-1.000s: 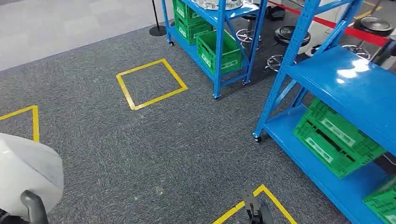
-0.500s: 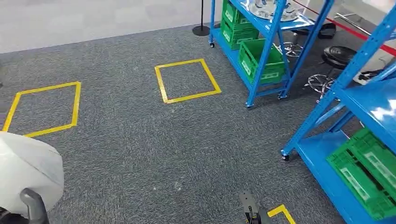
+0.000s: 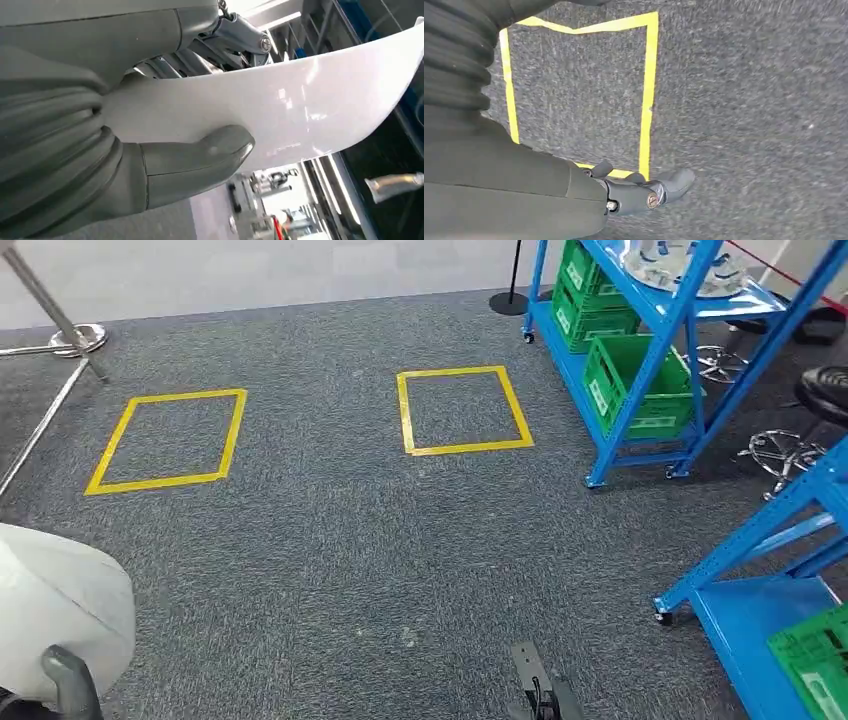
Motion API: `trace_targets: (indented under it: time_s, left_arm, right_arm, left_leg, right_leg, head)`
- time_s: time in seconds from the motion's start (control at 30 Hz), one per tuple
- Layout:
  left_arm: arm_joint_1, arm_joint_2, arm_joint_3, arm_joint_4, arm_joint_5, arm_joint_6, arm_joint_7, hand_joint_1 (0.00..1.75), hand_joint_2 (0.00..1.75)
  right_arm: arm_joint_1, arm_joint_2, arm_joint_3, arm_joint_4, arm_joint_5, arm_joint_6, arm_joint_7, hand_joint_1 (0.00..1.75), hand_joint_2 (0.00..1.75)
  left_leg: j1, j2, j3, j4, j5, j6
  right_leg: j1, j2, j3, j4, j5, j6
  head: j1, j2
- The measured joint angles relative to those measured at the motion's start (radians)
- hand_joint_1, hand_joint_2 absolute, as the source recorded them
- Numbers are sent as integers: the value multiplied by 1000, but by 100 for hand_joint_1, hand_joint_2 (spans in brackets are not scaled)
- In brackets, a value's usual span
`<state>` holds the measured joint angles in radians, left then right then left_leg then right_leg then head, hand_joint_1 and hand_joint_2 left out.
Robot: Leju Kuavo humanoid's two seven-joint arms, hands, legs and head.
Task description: Take the parts from the cabinet and place them on the table.
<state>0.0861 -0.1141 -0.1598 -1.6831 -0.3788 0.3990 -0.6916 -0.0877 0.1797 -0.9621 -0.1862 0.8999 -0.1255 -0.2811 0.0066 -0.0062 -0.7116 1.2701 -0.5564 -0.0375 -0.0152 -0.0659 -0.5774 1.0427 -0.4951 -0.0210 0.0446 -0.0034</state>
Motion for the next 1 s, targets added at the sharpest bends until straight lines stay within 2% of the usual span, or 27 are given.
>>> trace_targets:
  time_s: [0.03, 0.07, 0.1, 0.23, 0.27, 0.3, 0.33, 0.37, 0.4, 0.43, 0.47, 0.5, 0.53, 0.57, 0.6, 0.63, 0.67, 0.73, 0.77, 0.8, 0.83, 0.87, 0.9, 0.93, 0.97, 1.0]
  left_arm:
    - [0, 0, 0, -1, 0, 0, 0, 175, 175]
    - [0, 0, 0, -2, 0, 0, 0, 175, 175]
    - [-1, 0, 0, -3, 1, 0, -1, 175, 175]
    - [3, 0, 2, -6, 4, 0, -2, 175, 175]
    - [4, 0, 2, -10, 4, 0, -2, 175, 175]
    - [3, -1, 3, -12, 4, 1, -4, 175, 175]
    - [0, -2, 5, -11, 4, 1, -2, 175, 175]
    - [0, -4, 5, -11, 4, 2, -3, 175, 175]
    - [2, -4, 5, -11, 4, 2, -2, 175, 175]
    - [3, -4, 5, -10, 4, 2, -2, 175, 175]
    - [3, -4, 6, -10, 4, 2, -2, 175, 175]
    - [3, -4, 7, -10, 5, 2, -2, 175, 175]
    - [3, -4, 7, -10, 5, 2, -1, 175, 175]
    - [3, -4, 7, -9, 5, 3, -1, 175, 175]
    - [2, -4, 8, -9, 5, 3, -1, 175, 175]
    - [1, -4, 9, -9, 5, 6, -1, 175, 175]
    - [1, -4, 9, -10, 6, 7, -1, 175, 175]
    - [2, -3, 9, -11, 10, 11, 0, 175, 175]
    - [1, -3, 9, -11, 13, 13, 1, 175, 175]
    - [0, -3, 9, -11, 15, 15, 2, 175, 175]
    - [-9, -3, 9, -9, 17, 16, 5, 175, 175]
    - [-18, -3, 9, -6, 17, 16, 8, 175, 175]
    - [-23, -3, 9, -2, 17, 16, 10, 175, 175]
    - [-24, -3, 9, 2, 17, 15, 11, 175, 175]
    - [-24, -3, 9, 7, 17, 15, 15, 175, 175]
    - [-24, -3, 9, 12, 17, 14, 15, 175, 175]
  right_arm:
    - [0, 0, 1, 0, 0, 0, 0, 0, 175]
    - [-1, 0, 2, 0, 0, 0, 0, 0, 175]
    - [0, 0, 2, 0, 0, 0, 0, 0, 175]
    - [-4, 1, 5, 0, 0, 0, 0, 0, 175]
    - [-6, 0, 5, 0, 0, 0, 0, 0, 175]
    - [-7, 1, 5, 0, 1, 0, 0, 0, 175]
    - [-6, 1, 6, 0, 1, 2, 0, 0, 175]
    - [-4, 1, 6, 0, 0, 4, 0, 0, 175]
    - [-1, 0, 6, 0, 0, 5, 0, 0, 175]
    - [1, 0, 6, 0, -1, 6, 1, 0, 175]
    - [3, 0, 6, 0, -1, 6, 1, 0, 175]
    - [2, 0, 6, 0, -1, 8, 1, 0, 175]
    - [1, 0, 6, 0, -3, 10, 1, 0, 175]
    - [0, 0, 6, 0, -5, 13, 1, 0, 175]
    - [0, 0, 6, 0, -7, 18, 1, 0, 175]
    - [-1, 0, 6, 0, -6, 20, 1, 0, 175]
    - [-3, 0, 6, 0, -4, 21, 3, 0, 175]
    - [-6, 0, 6, 0, -4, 25, 7, 0, 175]
    - [-9, 0, 6, 0, -5, 27, 8, 0, 175]
    - [-12, -1, 6, 0, -6, 28, 10, 0, 175]
    - [-12, -2, 6, 0, -8, 29, 10, 0, 175]
    - [-11, -2, 6, 0, -8, 29, 10, 0, 175]
    - [-9, -3, 6, 0, -9, 30, 10, 0, 175]
    - [-9, -3, 6, 0, -10, 30, 10, 0, 175]
    - [-9, -3, 6, 0, -11, 32, 10, 0, 175]
    - [-10, -3, 6, 0, -11, 33, 10, 0, 175]
  left_leg:
    - [-1, 12, 48, -90, 46, 4]
    - [-4, 43, 99, -180, 82, 11]
    - [-15, 93, 118, -226, 73, 21]
    - [-21, 42, 113, -231, 80, 41]
    - [-6, 29, 128, -243, 90, 50]
    - [-5, 18, 130, -246, 93, 53]
    - [-3, 9, 128, -246, 97, 59]
    - [-3, -5, 127, -245, 97, 60]
    - [-3, -19, 126, -245, 97, 61]
    - [-3, -35, 125, -243, 97, 61]
    - [-3, -51, 125, -242, 97, 60]
    - [-1, -67, 125, -240, 97, 59]
    - [0, -81, 125, -237, 96, 56]
    - [2, -94, 125, -234, 94, 51]
    - [4, -106, 121, -230, 92, 45]
    - [-2, -120, 114, -223, 87, 34]
    - [-1, -128, 111, -227, 90, 26]
    - [3, -152, 105, -238, 95, 12]
    - [3, -151, 106, -234, 96, 7]
    - [-1, -83, 98, -212, 84, 8]
    - [-2, -32, 74, -162, 47, 5]
    - [0, -11, 40, -92, 5, 2]
    - [1, -5, 4, -17, -32, 0]
    - [1, -3, -27, 51, -55, -2]
    - [2, -3, -33, 66, -50, -2]
    - [2, -2, -16, 37, -25, -1]
  right_leg:
    - [1, -14, 5, 0, -3, 2]
    - [1, -27, 12, 0, -7, 5]
    - [6, -36, 16, 0, -10, 11]
    - [6, -79, 30, -6, -17, 35]
    - [1, -66, 28, 1, -24, 43]
    - [-2, -4, 20, 28, -42, 49]
    - [-2, 36, -10, 91, -78, 52]
    - [-3, 53, -49, 171, -113, 55]
    - [-3, 58, -88, 243, -139, 58]
    - [-3, 59, -119, 293, -145, 59]
    - [-3, 60, -127, 292, -126, 60]
    - [-4, 62, -112, 244, -86, 59]
    - [-7, 70, -82, 168, -38, 60]
    - [-10, 91, -44, 81, 5, 61]
    - [-20, 157, -15, 9, 14, 62]
    - [-13, 176, -12, 3, 6, 61]
    - [-14, 153, -13, 5, 6, 52]
    - [-7, 131, -6, 4, 6, 36]
    - [-16, 114, -4, -4, 12, 26]
    - [-14, 103, -1, -7, 15, 20]
    - [-12, 88, -1, -7, 14, 11]
    - [-9, 72, -1, -7, 13, 10]
    - [-7, 54, -1, -7, 12, 8]
    - [-5, 35, -2, -6, 11, 7]
    - [-5, 20, -2, -6, 10, 7]
    - [-4, 7, -1, -6, 9, 8]
  head:
    - [0, 0]
    - [0, 0]
    - [0, 0]
    - [1, 0]
    - [0, 0]
    - [4, 0]
    - [7, 0]
    - [9, 0]
    - [9, 0]
    - [9, 0]
    - [9, 0]
    - [9, 0]
    - [9, 0]
    - [9, 0]
    - [9, 0]
    - [10, 0]
    - [9, 0]
    - [10, 0]
    - [10, 0]
    - [8, 0]
    - [0, 0]
    - [-2, 0]
    - [-2, 0]
    - [-2, 0]
    - [-2, 0]
    - [-2, 0]
